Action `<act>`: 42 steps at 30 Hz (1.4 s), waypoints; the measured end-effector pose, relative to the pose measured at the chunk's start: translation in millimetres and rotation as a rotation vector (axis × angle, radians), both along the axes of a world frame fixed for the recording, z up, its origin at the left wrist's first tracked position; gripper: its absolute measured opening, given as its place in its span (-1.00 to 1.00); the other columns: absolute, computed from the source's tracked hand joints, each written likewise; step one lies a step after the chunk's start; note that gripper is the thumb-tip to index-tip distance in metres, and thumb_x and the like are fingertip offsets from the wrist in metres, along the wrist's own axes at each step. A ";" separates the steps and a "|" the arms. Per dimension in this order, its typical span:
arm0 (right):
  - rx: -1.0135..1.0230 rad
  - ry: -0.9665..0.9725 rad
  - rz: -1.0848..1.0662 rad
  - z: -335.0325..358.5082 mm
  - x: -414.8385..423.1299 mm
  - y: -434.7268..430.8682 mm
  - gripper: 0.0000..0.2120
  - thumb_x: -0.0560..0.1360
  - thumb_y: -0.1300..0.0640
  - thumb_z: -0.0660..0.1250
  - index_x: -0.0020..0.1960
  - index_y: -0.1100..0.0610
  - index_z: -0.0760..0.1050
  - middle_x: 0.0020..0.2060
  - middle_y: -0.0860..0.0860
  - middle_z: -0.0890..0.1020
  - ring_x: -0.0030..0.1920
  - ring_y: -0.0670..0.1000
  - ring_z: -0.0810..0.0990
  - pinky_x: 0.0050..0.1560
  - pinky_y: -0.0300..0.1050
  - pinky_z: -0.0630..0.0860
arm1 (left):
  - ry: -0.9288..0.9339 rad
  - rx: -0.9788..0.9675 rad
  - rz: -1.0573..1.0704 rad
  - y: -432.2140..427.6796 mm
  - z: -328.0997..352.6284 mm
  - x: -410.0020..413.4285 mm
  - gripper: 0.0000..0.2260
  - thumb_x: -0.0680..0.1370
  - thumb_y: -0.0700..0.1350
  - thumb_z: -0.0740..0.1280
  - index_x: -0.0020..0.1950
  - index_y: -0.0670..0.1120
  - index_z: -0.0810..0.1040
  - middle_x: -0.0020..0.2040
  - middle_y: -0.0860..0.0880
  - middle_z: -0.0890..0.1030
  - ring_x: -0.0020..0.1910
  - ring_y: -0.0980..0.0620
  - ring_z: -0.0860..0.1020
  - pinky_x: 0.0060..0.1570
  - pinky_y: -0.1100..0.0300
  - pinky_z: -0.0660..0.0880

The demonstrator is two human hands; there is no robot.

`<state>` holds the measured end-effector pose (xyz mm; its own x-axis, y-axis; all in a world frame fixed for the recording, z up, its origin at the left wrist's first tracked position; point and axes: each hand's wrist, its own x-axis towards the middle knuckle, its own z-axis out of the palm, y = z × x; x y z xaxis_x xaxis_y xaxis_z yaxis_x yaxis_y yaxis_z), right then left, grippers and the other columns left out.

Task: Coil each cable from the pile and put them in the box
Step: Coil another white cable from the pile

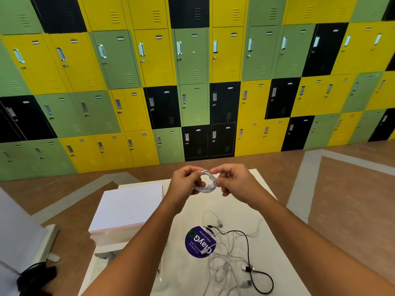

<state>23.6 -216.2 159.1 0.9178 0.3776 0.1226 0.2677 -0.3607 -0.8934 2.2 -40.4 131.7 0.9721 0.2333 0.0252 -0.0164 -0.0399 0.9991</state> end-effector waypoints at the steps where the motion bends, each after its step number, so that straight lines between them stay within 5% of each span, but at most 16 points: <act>1: 0.003 0.008 -0.001 -1.0 0.2 0.6 -0.77 0.57 0.30 0.36 0.16 0.09 0.64 -0.21 0.14 0.65 -0.29 0.00 0.61 -0.24 -0.14 0.65 | 0.011 0.014 0.001 -0.3 -0.3 -0.9 -0.88 0.62 -0.11 0.36 0.06 -0.13 0.63 -0.21 -0.08 0.64 -0.23 0.01 0.62 -0.25 0.15 0.53; 10: 0.108 0.080 -0.053 -9.2 1.7 -2.0 -0.89 0.54 0.31 0.40 -0.03 0.15 0.66 -0.23 0.10 0.71 -0.26 0.02 0.66 -0.15 0.00 0.68 | -0.052 0.048 0.091 -4.5 -2.5 0.7 -0.95 0.56 -0.12 0.44 -0.05 -0.09 0.62 -0.19 -0.07 0.60 -0.24 0.00 0.52 -0.18 0.02 0.60; 15: 0.055 0.024 -0.098 -13.8 0.8 -1.3 -0.91 0.52 0.24 0.44 -0.08 0.07 0.66 -0.17 0.03 0.68 -0.14 0.02 0.66 -0.17 -0.08 0.67 | -0.019 -0.023 0.098 -6.9 -4.1 2.2 -0.88 0.56 -0.08 0.44 0.08 -0.04 0.61 -0.02 -0.10 0.62 -0.18 0.00 0.52 -0.22 0.10 0.56; 22: 0.089 0.110 -0.075 -15.8 -3.7 -3.3 -0.95 0.52 0.22 0.45 -0.07 0.08 0.64 -0.16 0.08 0.68 -0.17 0.01 0.63 -0.17 -0.07 0.63 | -0.027 -0.086 0.065 -7.4 -2.4 0.5 -0.84 0.63 -0.05 0.33 0.05 -0.12 0.63 -0.25 -0.10 0.54 -0.30 -0.01 0.47 -0.21 0.09 0.55; 29: -0.030 0.017 -0.172 -21.3 -1.5 0.0 -0.90 0.48 0.20 0.49 -0.07 0.04 0.61 -0.34 0.00 0.48 -0.33 -0.05 0.43 -0.31 -0.14 0.42 | 0.012 -0.246 0.010 -13.0 -0.7 -1.5 -0.88 0.62 -0.10 0.35 0.09 -0.12 0.62 -0.18 -0.03 0.68 -0.22 0.02 0.63 -0.23 0.10 0.56; 34: -0.079 -0.047 -0.158 -20.0 -7.7 6.3 -0.80 0.48 0.13 0.50 0.05 -0.01 0.54 -0.27 -0.02 0.62 -0.27 -0.06 0.59 -0.26 -0.18 0.55 | -0.016 -0.166 0.085 -15.5 -2.2 3.1 -0.91 0.61 -0.10 0.37 0.08 -0.07 0.63 -0.04 -0.14 0.68 -0.09 -0.07 0.65 -0.15 0.08 0.58; 42: -0.080 -0.140 -0.212 -16.9 -11.1 16.0 -0.86 0.49 0.11 0.50 -0.12 0.05 0.54 -0.22 -0.07 0.63 -0.23 -0.07 0.61 -0.26 -0.20 0.54 | -0.037 -0.134 0.185 -19.0 -6.2 5.8 -0.85 0.66 -0.04 0.28 0.14 -0.07 0.56 -0.11 -0.08 0.55 -0.20 0.02 0.46 -0.16 0.10 0.51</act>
<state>12.5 -200.2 142.2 0.9537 0.1922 0.2314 0.2976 -0.4898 -0.8195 8.0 -59.4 125.4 0.9114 0.4113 0.0175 -0.0583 0.0869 0.9945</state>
